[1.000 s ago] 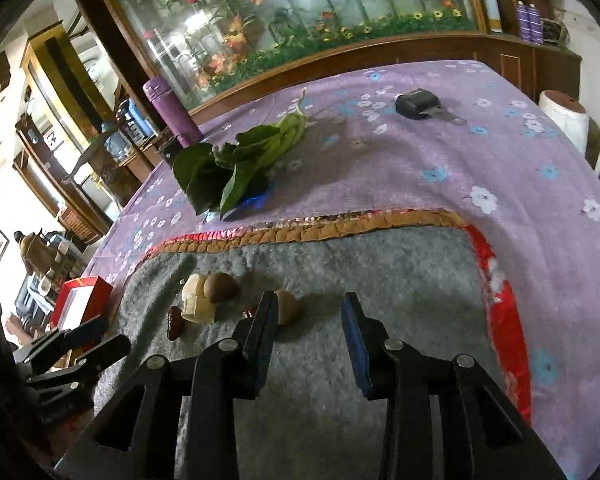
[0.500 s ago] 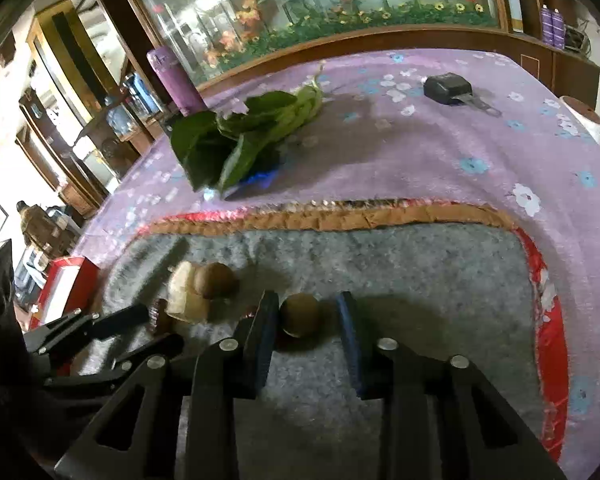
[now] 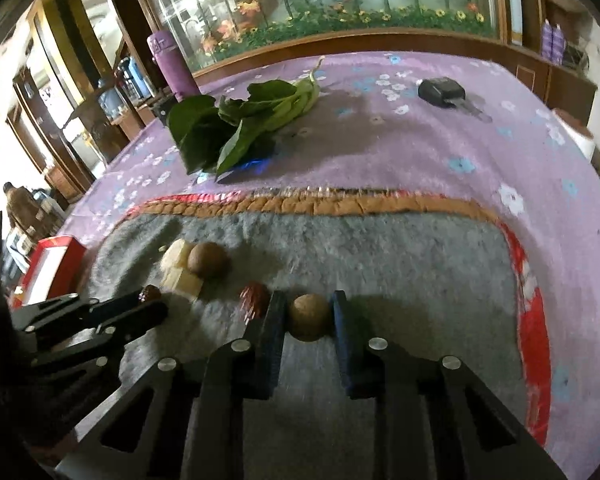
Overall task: Organize fruits
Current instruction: 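Grasp a brown nut with the right gripper while the left grasps a red date, then carry the nut and date into the white tray and open both grippers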
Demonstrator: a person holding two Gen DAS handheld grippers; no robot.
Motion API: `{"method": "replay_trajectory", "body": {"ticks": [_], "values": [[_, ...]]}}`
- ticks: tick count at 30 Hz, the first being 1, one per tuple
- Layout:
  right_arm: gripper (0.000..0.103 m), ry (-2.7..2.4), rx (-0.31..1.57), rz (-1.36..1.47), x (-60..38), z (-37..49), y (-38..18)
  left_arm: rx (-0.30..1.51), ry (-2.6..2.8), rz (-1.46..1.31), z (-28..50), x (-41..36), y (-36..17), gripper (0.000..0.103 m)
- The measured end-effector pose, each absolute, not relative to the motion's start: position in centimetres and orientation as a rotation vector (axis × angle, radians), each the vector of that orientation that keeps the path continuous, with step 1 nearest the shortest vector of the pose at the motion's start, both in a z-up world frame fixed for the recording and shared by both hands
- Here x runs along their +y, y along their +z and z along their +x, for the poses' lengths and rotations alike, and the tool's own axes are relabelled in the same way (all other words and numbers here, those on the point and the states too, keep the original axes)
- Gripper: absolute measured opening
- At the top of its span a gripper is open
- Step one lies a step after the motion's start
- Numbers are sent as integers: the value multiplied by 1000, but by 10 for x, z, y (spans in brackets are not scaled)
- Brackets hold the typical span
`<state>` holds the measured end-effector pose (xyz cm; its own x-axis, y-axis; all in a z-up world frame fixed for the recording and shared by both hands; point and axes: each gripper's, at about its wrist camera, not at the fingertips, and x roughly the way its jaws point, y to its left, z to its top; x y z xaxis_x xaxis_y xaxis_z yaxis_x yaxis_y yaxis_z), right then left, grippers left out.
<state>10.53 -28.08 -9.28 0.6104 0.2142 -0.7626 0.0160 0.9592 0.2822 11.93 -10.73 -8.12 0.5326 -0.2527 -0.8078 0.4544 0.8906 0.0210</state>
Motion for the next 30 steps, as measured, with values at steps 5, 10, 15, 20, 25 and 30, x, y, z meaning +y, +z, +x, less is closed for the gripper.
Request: {"method": "replay_trajectory", "body": {"ticks": [5, 10, 15, 20, 25, 30], "values": [[23, 168, 898, 371, -287, 78, -85, 911, -445, 189, 96, -85, -73, 14], [23, 227, 873, 374, -257, 57, -71, 886, -432, 156, 69, -63, -60, 14], [23, 283, 815, 369, -214, 40, -62, 808, -358, 165, 41, -36, -41, 14], [23, 347, 790, 360, -170, 26, -55, 742, -261, 162, 21, -3, -26, 14], [23, 405, 764, 295, -125, 19, -37, 701, -174, 135, 6, 31, -15, 14], [23, 471, 749, 217, -70, 15, -24, 664, -96, 115, -2, 65, -8, 14]]}}
